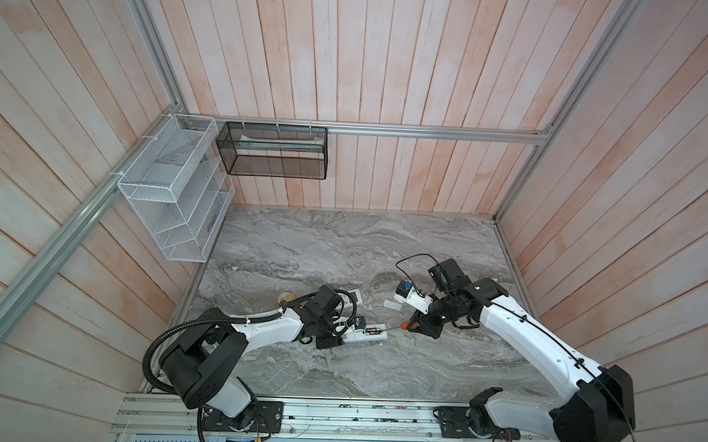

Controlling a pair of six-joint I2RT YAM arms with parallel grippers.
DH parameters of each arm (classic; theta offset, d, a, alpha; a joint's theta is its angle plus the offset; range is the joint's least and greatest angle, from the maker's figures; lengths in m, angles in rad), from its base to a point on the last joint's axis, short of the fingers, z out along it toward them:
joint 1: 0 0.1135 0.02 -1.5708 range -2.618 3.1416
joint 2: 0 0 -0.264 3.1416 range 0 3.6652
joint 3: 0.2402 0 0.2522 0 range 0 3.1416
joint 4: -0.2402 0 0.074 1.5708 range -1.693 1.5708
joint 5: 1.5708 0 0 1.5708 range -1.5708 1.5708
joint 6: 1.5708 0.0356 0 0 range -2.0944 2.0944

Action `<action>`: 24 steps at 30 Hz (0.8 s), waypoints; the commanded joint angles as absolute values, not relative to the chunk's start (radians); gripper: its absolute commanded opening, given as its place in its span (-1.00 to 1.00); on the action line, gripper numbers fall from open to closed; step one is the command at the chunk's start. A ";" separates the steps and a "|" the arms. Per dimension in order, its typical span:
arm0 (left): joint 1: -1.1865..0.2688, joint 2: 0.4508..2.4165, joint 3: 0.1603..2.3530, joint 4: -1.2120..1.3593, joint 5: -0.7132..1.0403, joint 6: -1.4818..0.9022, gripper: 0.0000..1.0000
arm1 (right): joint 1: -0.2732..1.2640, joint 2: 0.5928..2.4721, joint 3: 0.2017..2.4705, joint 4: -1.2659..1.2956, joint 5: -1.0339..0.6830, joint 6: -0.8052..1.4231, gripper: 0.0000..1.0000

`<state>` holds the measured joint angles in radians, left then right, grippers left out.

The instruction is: Unload the batteries from the remote control

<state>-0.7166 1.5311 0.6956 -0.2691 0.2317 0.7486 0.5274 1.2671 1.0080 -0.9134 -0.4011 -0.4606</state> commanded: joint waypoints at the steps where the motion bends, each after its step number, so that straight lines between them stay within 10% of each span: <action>1: -0.727 1.590 0.626 -0.359 0.173 0.773 -0.52 | 0.548 1.259 1.011 -0.881 -0.585 -0.508 -1.00; 24: -0.728 1.578 0.618 -0.355 0.176 0.773 -0.52 | 0.549 1.194 0.995 -0.906 -0.560 -0.577 -1.00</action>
